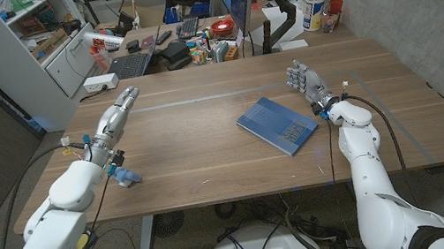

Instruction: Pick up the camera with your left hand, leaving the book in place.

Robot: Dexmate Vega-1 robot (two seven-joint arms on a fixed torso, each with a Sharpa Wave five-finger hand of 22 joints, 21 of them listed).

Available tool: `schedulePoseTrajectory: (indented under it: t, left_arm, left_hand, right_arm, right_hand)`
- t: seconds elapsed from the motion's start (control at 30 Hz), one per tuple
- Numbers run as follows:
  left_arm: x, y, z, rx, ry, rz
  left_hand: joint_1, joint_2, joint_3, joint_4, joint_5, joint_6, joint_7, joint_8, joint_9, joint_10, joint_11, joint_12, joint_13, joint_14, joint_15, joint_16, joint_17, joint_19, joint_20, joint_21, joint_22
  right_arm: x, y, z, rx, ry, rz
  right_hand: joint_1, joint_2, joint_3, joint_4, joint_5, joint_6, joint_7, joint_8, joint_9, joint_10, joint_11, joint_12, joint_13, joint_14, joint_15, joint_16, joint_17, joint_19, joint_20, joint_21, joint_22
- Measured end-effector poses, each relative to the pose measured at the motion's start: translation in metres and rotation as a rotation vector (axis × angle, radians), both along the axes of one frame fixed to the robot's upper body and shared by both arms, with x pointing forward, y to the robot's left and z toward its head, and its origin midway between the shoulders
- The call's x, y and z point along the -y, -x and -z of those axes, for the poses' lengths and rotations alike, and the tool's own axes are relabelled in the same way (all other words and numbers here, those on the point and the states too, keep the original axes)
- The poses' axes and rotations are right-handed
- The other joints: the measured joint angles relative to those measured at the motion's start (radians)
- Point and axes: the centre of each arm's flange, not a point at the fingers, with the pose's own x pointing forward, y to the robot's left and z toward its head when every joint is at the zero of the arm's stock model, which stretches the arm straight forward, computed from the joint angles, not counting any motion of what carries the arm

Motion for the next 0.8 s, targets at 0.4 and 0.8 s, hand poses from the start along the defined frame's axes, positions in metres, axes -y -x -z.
schedulePoseTrajectory:
  t: [0.4, 0.8]
  left_arm:
    - [0.001, 0.016, 0.000, 0.014, -0.031, -0.036]
    - [0.002, 0.037, 0.004, 0.039, -0.091, -0.137]
  left_hand:
    - [0.009, 0.001, 0.000, -0.002, 0.003, 0.000, 0.000, 0.000, 0.000, 0.000, 0.000, 0.000, 0.000, 0.000, 0.000, 0.000, 0.000, 0.000, 0.000, 0.000, 0.000]
    - [0.022, 0.004, 0.000, -0.008, 0.007, 0.004, -0.004, 0.000, 0.000, 0.000, 0.000, 0.000, 0.000, 0.000, 0.000, 0.000, 0.000, 0.000, 0.000, 0.000, 0.000]
  right_arm:
    - [0.002, -0.001, 0.001, -0.001, 0.004, -0.002]
    - [0.005, -0.002, 0.002, 0.001, 0.004, -0.009]
  right_hand:
    - [0.000, 0.000, 0.000, 0.000, 0.000, 0.000, 0.000, 0.000, 0.000, 0.000, 0.000, 0.000, 0.000, 0.000, 0.000, 0.000, 0.000, 0.000, 0.000, -0.008, 0.000]
    - [0.000, 0.000, 0.000, 0.000, 0.000, 0.000, 0.000, 0.000, 0.000, 0.000, 0.000, 0.000, 0.000, 0.000, 0.000, 0.000, 0.000, 0.000, 0.000, -0.008, 0.000]
